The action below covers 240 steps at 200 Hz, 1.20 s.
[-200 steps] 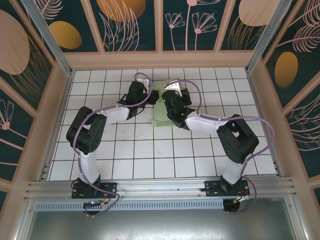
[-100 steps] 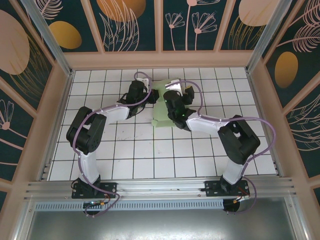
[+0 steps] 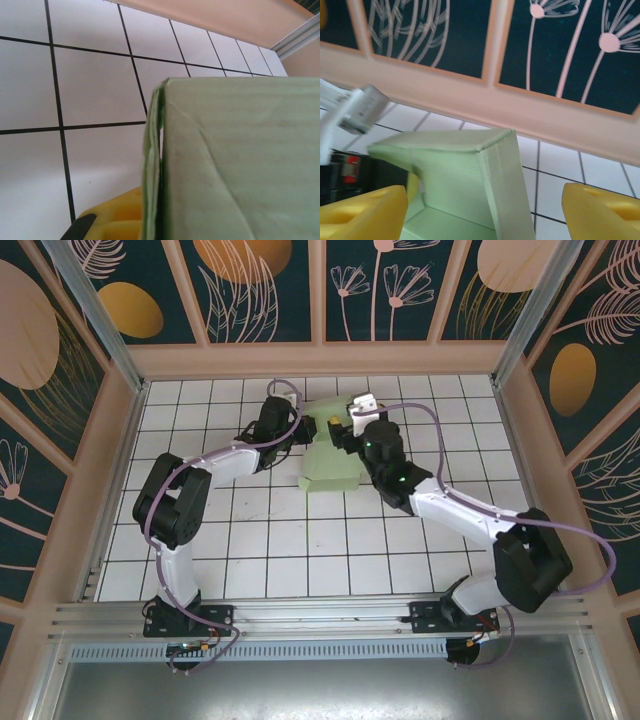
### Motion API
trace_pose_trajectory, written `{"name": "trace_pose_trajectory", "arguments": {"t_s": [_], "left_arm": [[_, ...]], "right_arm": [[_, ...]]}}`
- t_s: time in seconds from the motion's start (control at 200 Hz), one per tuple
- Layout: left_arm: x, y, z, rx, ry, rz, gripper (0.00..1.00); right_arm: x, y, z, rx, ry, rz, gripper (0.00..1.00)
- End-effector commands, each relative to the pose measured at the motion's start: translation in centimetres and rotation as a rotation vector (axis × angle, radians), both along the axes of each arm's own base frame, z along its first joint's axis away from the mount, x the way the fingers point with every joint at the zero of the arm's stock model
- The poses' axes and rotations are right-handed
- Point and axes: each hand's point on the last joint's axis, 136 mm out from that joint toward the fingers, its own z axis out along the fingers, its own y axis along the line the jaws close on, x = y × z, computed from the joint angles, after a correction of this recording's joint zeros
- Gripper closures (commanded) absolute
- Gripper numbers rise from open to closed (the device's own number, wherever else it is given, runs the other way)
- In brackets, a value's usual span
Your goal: Fold the paper box
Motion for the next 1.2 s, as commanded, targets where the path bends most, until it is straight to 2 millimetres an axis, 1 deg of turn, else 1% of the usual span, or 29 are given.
{"name": "trace_pose_trajectory", "arguments": {"t_s": [0.0,0.08,0.155,0.19,0.305,0.315,0.335,0.435,0.54,0.701,0.896,0.966,0.976,1.001,1.196], "left_arm": [[0.5,0.1,0.2,0.007,0.021,0.034,1.0],[0.7,0.6,0.2,0.022,0.03,0.063,1.0],[0.8,1.1,0.2,0.042,0.05,0.099,1.0],[0.9,1.4,0.1,0.051,0.062,0.116,1.0],[0.9,2.8,-0.2,0.091,0.12,0.202,1.0],[0.9,3.0,-0.3,0.095,0.125,0.209,1.0],[0.8,3.2,-0.3,0.101,0.132,0.218,1.0],[0.5,4.5,-0.3,0.129,0.147,0.275,1.0],[0.0,5.3,-0.5,0.154,0.162,0.305,1.0],[-0.6,5.8,-0.6,0.157,0.172,0.319,1.0],[-1.0,6.4,-0.8,0.174,0.187,0.341,1.0],[-1.2,6.6,-0.9,0.176,0.188,0.344,1.0],[-1.2,6.6,-0.9,0.175,0.188,0.345,1.0],[-1.2,6.6,-0.9,0.177,0.189,0.347,1.0],[-1.3,6.6,-0.7,0.176,0.187,0.342,1.0]], "right_arm": [[-0.8,-0.2,2.1,0.154,0.014,0.1,0.2],[-0.8,-1.2,2.6,0.207,0.034,0.113,0.23],[-0.6,-2.0,2.5,0.218,0.059,0.111,0.27],[-0.4,-2.4,2.4,0.21,0.07,0.101,0.28],[-0.5,-2.1,1.7,0.176,0.107,0.116,0.3],[0.0,-2.9,1.5,0.172,0.108,0.095,0.3],[0.2,-3.2,1.6,0.169,0.108,0.086,0.3],[0.6,-3.4,1.3,0.152,0.12,0.084,0.32],[1.3,-3.2,0.6,0.121,0.136,0.075,0.33],[2.6,-2.2,-0.2,0.08,0.138,0.083,0.35],[3.8,-0.3,-0.9,0.031,0.125,0.114,0.36],[4.8,-0.1,-1.4,-0.005,0.121,0.095,0.36],[4.6,0.5,-1.5,-0.011,0.12,0.104,0.36],[4.7,0.9,-1.6,-0.03,0.117,0.105,0.36],[6.2,2.9,-3.0,-0.141,0.09,0.064,0.38]]}}
